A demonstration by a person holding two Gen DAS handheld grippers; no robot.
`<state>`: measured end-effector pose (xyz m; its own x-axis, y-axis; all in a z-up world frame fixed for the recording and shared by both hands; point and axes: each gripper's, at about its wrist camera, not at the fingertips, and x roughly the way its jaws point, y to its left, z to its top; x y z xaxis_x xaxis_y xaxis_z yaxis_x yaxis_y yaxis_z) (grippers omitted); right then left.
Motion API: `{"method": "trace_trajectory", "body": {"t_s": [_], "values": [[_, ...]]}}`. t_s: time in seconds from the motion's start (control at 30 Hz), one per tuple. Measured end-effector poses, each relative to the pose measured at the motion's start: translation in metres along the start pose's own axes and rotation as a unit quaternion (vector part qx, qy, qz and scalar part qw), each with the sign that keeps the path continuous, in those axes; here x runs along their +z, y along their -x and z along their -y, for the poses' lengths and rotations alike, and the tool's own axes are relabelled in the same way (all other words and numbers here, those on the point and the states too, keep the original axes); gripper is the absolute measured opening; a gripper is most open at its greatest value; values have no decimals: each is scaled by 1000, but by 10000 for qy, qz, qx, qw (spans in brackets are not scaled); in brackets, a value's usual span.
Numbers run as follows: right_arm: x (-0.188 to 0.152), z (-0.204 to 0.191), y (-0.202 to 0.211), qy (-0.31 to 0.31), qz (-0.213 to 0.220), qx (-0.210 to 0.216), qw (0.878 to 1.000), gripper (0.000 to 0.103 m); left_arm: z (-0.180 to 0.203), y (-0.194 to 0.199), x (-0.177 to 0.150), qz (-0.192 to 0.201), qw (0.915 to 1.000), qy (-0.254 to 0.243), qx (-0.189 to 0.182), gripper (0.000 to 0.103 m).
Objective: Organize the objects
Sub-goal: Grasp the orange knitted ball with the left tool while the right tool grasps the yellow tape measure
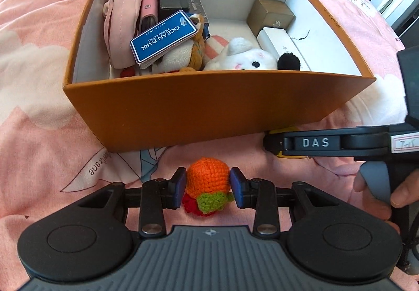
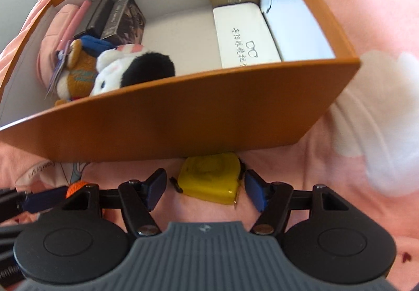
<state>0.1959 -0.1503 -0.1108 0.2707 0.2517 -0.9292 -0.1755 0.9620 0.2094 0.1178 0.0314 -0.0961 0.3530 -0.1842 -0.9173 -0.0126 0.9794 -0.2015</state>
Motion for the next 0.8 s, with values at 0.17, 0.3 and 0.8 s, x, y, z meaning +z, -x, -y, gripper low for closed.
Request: {"method": "trace_trajectory", "body": {"t_s": [0.17, 0.3, 0.8], "values": [[-1, -1, -7, 36, -55, -55, 10000, 65, -4, -4, -1, -66, 10000, 40, -23, 41], [-8, 0, -3, 85, -73, -31, 9999, 64, -9, -7, -2, -59, 10000, 36, -44, 41], [-50, -15, 17, 1004, -644, 314, 9924, 64, -11, -28, -18, -769, 9970, -99, -83, 50]]}}
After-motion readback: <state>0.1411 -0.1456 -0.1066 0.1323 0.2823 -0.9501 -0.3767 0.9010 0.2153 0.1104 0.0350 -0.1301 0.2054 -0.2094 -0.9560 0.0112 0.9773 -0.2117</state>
